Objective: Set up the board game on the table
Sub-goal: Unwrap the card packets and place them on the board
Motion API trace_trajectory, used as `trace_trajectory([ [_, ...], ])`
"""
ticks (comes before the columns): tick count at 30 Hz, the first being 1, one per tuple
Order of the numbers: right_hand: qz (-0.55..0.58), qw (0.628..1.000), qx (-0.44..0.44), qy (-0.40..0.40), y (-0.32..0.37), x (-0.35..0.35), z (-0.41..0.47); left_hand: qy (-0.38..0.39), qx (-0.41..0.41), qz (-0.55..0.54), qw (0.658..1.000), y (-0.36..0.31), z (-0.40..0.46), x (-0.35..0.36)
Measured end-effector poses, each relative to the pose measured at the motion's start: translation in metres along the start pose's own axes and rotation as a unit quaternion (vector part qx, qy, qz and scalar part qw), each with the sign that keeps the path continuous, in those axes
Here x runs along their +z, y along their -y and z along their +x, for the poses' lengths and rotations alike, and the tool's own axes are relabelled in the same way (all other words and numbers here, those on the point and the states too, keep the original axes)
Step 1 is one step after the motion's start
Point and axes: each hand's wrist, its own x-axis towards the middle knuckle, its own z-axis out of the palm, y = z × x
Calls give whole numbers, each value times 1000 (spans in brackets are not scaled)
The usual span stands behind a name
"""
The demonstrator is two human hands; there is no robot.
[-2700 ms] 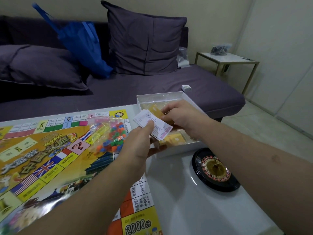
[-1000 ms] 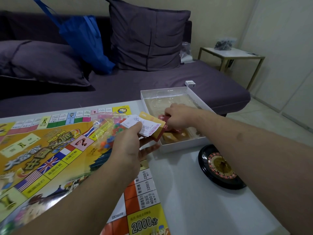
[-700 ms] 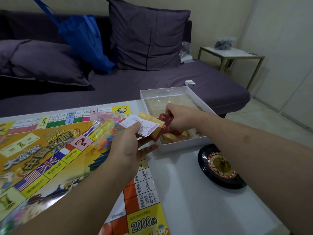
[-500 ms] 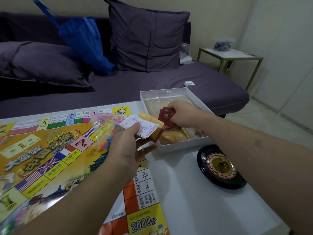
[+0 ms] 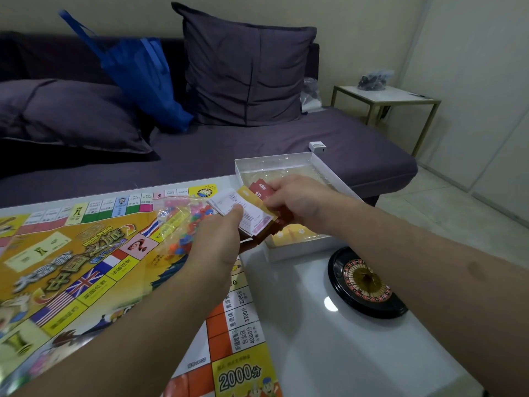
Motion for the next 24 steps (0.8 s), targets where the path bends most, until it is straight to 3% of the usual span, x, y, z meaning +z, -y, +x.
trace_trajectory([
  [3, -43, 999, -16, -1, -1, 2, -3, -8, 6, 15, 1000, 1, 1, 1],
  [10, 44, 998, 29, 25, -3, 11, 3, -11, -48, -55, 997, -2, 7, 8],
  [12, 1, 999, 32, 15, -4, 4, 12, -19, -59, -69, 996, -2, 9, 10],
  [14, -102, 994, 7, -46, -5, -10, 21, -24, -64, -80, 994, -1, 10, 11],
  [16, -257, 961, -23, -97, -10, -26, 31, -28, -63, -85, 994, 0, 12, 12],
  [19, -423, 903, -16, -74, -23, -33, 41, -29, -60, -82, 994, 4, 13, 12],
  [24, -567, 822, -35, -45, -37, -23, 54, -10, -51, -51, 997, 12, 18, 12],
])
